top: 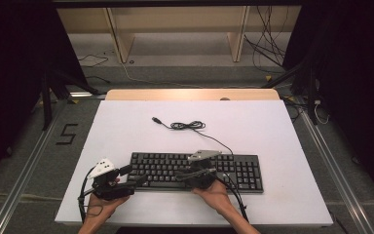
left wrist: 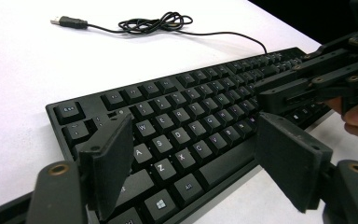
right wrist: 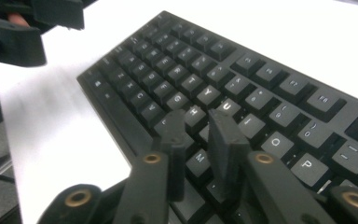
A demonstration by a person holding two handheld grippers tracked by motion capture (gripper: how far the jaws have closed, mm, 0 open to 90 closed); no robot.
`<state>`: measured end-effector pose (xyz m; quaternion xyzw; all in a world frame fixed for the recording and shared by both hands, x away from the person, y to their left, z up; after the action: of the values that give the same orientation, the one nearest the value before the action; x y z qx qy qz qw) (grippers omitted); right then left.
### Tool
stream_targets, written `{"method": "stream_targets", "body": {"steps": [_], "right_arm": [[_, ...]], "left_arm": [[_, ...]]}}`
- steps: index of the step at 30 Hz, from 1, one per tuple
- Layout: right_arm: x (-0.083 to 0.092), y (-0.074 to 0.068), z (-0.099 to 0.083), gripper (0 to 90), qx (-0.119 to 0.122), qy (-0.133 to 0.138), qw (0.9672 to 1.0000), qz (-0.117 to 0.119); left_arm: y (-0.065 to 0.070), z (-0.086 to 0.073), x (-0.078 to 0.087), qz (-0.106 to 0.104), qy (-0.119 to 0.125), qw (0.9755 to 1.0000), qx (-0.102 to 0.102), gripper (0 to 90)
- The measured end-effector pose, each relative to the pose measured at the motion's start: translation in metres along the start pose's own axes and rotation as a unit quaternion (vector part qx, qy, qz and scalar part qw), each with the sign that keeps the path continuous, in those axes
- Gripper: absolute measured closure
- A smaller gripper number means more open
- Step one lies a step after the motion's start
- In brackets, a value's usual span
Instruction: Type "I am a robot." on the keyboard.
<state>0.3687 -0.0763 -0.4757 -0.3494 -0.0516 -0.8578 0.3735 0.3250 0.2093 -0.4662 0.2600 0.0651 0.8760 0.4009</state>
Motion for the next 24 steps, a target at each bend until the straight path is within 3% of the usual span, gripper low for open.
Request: {"method": "stream_targets", "body": {"steps": [13,16,24], "right_arm": [[0.006,-0.007,0.003,48.4,0.005,0.0,0.9997,0.024],[0.007,-0.009,0.003,49.0,0.006,0.001,0.9996,0.027],[0.008,-0.014,0.001,62.5,0.023,0.001,0.9992,0.031]], "left_arm": [[-0.001,0.0,0.001,0.003,0.004,1.0,0.001,27.1],[-0.001,0.0,0.001,0.003,0.005,1.0,0.0,27.1],[-0.001,0.0,0.001,0.004,0.003,1.0,-0.001,27.0]]}}
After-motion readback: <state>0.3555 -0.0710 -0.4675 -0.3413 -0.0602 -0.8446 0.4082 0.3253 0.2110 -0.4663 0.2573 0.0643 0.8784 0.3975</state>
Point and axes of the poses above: each handheld gripper's, and its own axes: x roughly backward along the jaws, z roughly out of its top, y roughly to its right, the point moved 1 cm from there along -x, roughly forward along the jaws, and after that the axes turned 8 degrees about -z, right-handed, at the moved point
